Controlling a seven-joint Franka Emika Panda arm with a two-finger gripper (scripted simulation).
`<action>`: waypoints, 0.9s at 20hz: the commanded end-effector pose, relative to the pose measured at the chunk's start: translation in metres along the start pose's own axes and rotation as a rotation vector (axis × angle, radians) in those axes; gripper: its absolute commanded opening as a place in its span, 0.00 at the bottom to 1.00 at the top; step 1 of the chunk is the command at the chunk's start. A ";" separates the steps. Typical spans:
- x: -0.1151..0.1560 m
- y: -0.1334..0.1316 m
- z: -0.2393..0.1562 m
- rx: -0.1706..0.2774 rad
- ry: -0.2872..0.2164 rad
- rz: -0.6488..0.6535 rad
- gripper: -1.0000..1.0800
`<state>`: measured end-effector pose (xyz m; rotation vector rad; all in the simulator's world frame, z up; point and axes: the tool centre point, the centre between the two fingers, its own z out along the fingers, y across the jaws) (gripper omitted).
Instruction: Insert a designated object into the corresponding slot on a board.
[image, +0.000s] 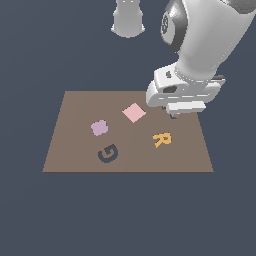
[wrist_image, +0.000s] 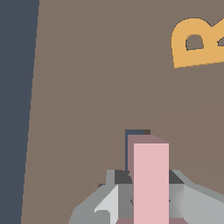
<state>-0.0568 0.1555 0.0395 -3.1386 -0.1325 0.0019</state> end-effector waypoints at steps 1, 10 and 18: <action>0.001 -0.001 0.000 0.000 0.000 0.004 0.00; 0.001 0.000 0.008 0.000 0.000 0.003 0.00; 0.001 0.000 0.010 0.000 0.000 0.003 0.96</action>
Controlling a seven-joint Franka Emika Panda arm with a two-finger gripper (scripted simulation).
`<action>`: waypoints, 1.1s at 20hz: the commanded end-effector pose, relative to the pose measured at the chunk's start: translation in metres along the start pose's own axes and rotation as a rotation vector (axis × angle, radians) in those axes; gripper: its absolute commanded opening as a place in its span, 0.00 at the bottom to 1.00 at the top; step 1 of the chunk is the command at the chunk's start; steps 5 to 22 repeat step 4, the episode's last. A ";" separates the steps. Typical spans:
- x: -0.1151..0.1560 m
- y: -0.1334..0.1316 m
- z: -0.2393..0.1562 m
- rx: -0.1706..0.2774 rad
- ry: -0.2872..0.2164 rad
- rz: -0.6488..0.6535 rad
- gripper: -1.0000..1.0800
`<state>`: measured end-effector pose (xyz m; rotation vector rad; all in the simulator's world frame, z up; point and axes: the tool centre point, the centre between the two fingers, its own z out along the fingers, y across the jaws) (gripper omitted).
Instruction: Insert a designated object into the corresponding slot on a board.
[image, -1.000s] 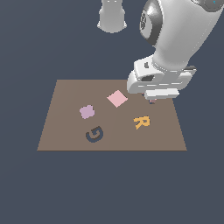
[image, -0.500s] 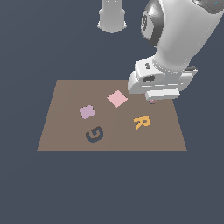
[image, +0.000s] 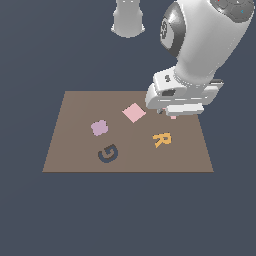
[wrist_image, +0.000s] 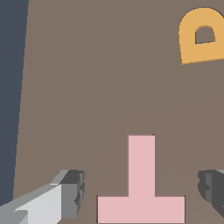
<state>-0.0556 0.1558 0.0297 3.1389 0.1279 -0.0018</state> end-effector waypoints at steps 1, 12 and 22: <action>0.000 0.000 0.000 0.000 0.000 0.000 0.96; 0.000 0.000 0.000 0.000 0.000 0.000 0.96; 0.000 0.000 0.000 0.000 0.000 0.000 0.96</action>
